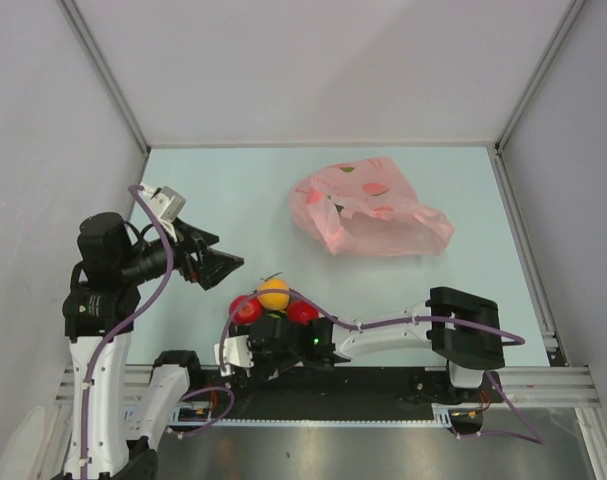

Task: Take the fake fruits out of the plastic bag

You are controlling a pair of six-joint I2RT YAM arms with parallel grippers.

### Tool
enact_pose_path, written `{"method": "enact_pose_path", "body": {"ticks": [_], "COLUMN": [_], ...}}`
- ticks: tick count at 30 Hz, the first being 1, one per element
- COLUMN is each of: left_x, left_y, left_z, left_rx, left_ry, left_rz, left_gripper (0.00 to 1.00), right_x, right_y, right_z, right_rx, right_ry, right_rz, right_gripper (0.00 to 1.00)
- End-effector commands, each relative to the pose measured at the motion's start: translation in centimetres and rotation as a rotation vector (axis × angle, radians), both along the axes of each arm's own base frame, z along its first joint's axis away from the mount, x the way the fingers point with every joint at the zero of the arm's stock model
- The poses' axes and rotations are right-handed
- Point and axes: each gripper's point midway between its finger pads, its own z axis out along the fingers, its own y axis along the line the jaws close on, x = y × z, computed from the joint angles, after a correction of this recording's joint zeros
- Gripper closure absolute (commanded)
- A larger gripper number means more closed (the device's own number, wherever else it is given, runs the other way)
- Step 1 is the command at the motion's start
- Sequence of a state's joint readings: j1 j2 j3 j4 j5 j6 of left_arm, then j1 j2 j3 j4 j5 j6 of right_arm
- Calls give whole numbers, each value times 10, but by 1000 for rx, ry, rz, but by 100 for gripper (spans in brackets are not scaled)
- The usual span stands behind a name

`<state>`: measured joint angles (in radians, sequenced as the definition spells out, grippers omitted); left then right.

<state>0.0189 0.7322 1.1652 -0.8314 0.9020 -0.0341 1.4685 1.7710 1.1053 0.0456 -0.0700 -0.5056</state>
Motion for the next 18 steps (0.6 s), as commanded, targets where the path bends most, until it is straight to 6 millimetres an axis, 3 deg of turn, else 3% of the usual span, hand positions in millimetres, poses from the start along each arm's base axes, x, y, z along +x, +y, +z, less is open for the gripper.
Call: {"method": "enact_pose_path", "body": {"ticks": [1, 9, 14, 18], "left_x": [2, 4, 6, 6], "left_y": [-2, -3, -2, -2], "left_z": [5, 2, 3, 3], "left_rx": [-26, -34, -34, -33], "left_ry": [-11, -4, -4, -5], "left_rz": [-11, -14, -11, -10], "left_gripper": [1, 0, 0, 0], "right_x": [13, 7, 14, 18], "right_y": [4, 5, 1, 1], "right_z": [17, 16, 11, 11], "right_rx": [70, 79, 62, 65], "right_ry": [69, 131, 137, 137], "right_rz": [-173, -235, -264, -278], "right_gripper": [41, 34, 31, 20]}}
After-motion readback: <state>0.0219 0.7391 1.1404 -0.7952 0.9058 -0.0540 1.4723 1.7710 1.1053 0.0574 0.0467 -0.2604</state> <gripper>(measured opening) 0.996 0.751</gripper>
